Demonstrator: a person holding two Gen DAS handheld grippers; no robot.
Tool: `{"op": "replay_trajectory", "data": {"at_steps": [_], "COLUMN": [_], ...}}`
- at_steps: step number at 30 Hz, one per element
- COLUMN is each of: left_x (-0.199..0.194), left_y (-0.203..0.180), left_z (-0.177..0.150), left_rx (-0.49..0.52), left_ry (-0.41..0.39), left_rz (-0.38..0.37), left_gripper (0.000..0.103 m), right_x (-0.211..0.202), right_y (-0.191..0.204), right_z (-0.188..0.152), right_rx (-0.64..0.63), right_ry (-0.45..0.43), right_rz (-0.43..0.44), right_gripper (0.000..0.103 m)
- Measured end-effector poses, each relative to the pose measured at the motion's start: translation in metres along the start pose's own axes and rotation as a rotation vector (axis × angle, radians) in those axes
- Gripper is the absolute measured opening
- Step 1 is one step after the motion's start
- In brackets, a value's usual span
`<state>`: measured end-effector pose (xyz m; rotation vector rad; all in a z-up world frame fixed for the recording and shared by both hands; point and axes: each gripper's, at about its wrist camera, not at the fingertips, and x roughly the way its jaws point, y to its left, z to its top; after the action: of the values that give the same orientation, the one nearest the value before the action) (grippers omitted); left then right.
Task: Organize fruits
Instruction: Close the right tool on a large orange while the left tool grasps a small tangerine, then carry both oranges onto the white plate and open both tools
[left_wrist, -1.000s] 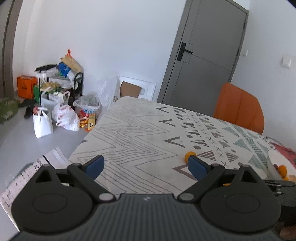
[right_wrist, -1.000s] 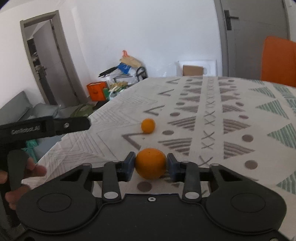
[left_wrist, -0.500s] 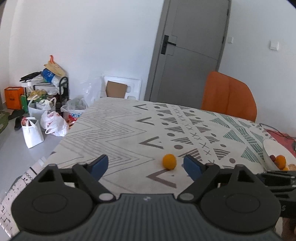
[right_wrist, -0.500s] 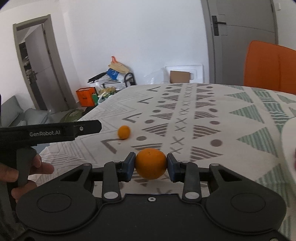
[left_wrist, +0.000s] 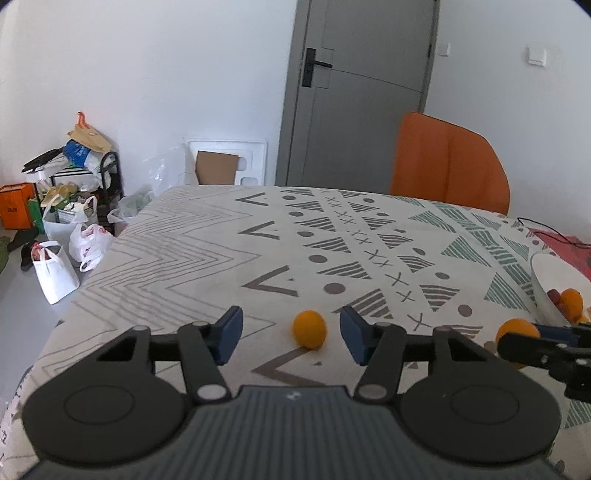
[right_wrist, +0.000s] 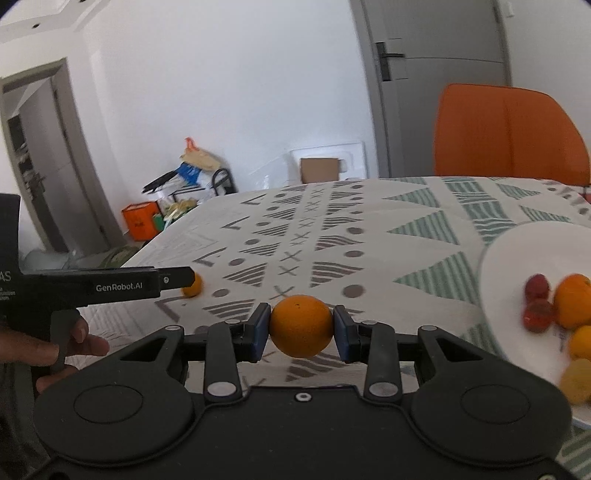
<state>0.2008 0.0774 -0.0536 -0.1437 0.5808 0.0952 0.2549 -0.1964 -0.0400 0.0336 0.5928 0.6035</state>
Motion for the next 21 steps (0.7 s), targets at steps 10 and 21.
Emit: {"op": "replay_trajectory", "data": {"at_steps": [10,21], "left_x": [0.013,-0.013], "left_y": [-0.011,-0.036], "left_z": [-0.006,-0.002], "left_rx": [0.011,0.044], "left_ry": [0.050,0.006], "left_rz": [-0.003,-0.045], "left_gripper": [0.020,0.020], "right_x": [-0.017,-0.039], "right_y": [-0.018,-0.031], "right_z": [-0.006,-0.010], "right_rx": [0.047,0.072], "right_ry": [-0.051,-0.102], "right_rz": [-0.046,-0.062], "right_gripper": [0.034,0.034]}}
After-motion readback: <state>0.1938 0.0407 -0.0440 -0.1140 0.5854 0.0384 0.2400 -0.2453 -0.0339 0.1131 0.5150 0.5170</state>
